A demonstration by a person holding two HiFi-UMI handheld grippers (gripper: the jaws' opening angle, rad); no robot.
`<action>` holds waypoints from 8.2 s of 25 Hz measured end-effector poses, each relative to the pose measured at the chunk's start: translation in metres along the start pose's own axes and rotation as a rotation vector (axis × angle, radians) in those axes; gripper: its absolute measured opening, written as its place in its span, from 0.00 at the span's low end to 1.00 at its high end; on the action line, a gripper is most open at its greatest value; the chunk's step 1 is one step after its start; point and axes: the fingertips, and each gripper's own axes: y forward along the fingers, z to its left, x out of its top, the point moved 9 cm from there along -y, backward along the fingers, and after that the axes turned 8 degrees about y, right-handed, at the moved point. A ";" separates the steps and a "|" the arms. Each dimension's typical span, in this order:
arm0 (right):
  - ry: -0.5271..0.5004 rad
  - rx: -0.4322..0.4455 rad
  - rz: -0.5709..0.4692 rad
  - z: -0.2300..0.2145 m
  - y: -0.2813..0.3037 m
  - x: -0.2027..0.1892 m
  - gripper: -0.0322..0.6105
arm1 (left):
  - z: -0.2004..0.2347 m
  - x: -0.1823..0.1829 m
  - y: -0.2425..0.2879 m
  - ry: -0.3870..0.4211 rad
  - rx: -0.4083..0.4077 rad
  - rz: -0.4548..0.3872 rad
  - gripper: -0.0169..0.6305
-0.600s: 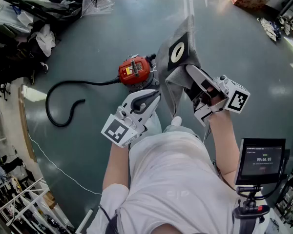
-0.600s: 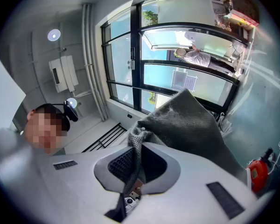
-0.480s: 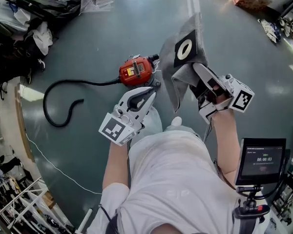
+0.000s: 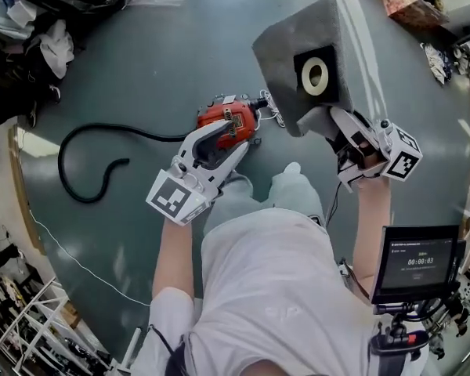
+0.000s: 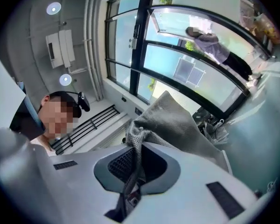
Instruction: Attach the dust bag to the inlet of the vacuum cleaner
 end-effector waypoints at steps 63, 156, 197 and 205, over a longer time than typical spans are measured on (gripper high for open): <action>0.060 0.421 0.914 -0.513 -0.048 -0.279 0.83 | 0.057 -0.496 0.181 -1.777 -0.381 -0.563 0.05; -1.241 -0.322 1.408 -0.628 -0.068 -0.133 0.08 | 0.061 -0.535 0.312 -0.219 0.288 0.758 0.05; -0.652 -0.343 1.095 -0.636 -0.060 -0.105 0.19 | 0.056 -0.487 0.303 -0.196 0.434 0.701 0.05; -0.891 -0.332 1.505 -0.653 -0.077 -0.111 0.39 | 0.050 -0.527 0.296 -0.236 0.493 0.705 0.05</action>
